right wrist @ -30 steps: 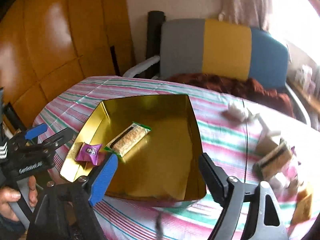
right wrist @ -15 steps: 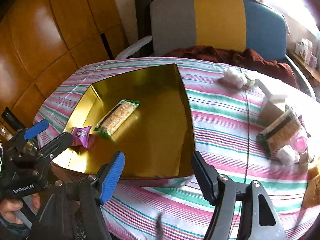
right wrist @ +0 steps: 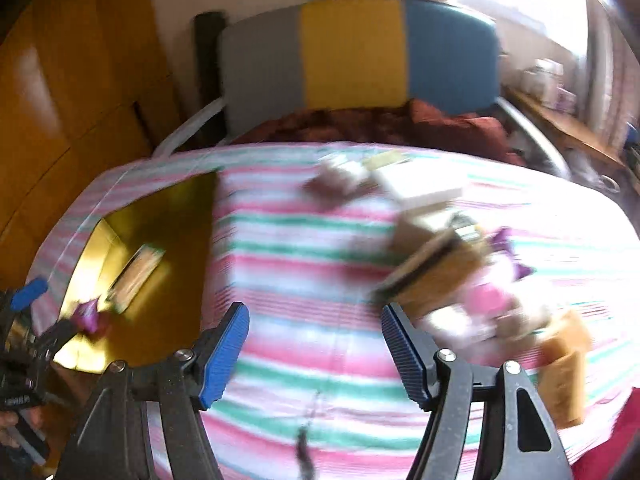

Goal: Organize objects
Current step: 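Release the packet and granola bar into the tray, withdraw both grippers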

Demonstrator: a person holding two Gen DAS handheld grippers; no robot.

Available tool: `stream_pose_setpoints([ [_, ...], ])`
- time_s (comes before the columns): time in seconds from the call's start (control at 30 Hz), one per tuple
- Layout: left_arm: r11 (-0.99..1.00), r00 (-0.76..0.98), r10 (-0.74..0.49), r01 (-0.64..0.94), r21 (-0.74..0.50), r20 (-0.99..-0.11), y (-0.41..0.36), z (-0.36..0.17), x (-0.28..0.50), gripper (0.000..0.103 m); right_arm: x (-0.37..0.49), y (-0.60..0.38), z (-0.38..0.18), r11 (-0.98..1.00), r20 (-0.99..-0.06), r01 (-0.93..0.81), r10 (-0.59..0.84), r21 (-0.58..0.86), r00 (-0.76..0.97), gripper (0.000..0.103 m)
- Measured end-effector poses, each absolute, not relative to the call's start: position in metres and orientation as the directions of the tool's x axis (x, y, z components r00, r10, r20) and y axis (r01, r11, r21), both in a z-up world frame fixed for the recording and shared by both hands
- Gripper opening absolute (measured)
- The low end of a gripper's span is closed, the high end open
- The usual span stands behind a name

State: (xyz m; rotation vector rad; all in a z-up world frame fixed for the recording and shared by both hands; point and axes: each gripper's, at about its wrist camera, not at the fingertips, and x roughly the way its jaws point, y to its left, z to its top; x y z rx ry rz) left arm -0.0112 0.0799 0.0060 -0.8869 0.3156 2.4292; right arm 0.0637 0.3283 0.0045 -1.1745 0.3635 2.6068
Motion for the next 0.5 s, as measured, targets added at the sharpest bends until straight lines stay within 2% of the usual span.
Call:
stream_pose_setpoints([
  [0.17, -0.78, -0.616, 0.433, -0.622, 0.07, -0.658, 0.112, 0.01, -0.01, 0.102, 0.08, 0.405, 0.02, -0.867, -0.723, -0.479, 0.246, 0.133, -0.646, 0.076],
  [0.33, -0.737, -0.593, 0.458, -0.67, 0.09, -0.662, 0.145, 0.015, -0.012, 0.102, 0.094, 0.472, 0.009, -0.784, -0.719, -0.591, 0.299, 0.189, -0.627, 0.082],
  [0.5, -0.704, -0.596, 0.46, -0.697, 0.138, -0.658, 0.182, 0.021, -0.021, 0.102, 0.115, 0.518, -0.017, -0.643, -0.749, -0.687, 0.257, 0.338, -0.61, 0.082],
])
